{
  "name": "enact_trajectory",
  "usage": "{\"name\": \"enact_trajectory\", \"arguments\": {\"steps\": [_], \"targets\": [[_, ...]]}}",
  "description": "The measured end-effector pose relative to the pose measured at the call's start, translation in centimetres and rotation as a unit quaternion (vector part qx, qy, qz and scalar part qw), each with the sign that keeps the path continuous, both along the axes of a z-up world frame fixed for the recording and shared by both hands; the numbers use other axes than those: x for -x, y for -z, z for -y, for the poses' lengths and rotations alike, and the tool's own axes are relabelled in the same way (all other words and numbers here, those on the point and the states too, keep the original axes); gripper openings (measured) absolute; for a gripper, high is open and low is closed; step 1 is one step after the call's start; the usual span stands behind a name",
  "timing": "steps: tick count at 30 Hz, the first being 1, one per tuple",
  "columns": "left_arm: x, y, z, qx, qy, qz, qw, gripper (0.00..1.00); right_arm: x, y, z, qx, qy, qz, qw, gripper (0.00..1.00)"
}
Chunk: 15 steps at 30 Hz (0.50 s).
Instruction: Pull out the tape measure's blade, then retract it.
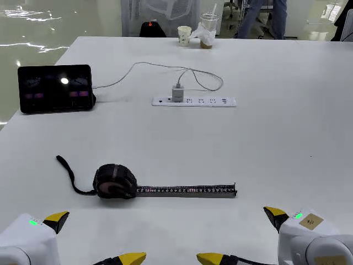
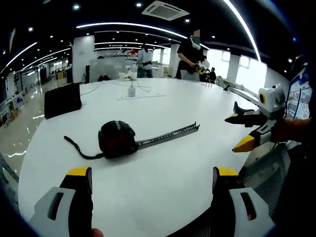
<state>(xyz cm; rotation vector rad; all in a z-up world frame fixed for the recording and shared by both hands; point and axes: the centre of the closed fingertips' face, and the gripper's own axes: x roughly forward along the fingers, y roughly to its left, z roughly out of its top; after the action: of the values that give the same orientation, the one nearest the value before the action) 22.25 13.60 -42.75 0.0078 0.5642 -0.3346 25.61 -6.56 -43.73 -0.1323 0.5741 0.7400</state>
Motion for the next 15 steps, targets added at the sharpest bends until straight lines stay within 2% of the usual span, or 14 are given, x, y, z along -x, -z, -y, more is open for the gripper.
{"name": "enact_trajectory", "arguments": {"steps": [15], "targets": [[0.19,-0.14,0.14,0.002,-0.013,-0.001,0.9999,0.99,0.32,-0.54,-0.42,-0.009,0.009,-0.002,0.9999,0.99]]}}
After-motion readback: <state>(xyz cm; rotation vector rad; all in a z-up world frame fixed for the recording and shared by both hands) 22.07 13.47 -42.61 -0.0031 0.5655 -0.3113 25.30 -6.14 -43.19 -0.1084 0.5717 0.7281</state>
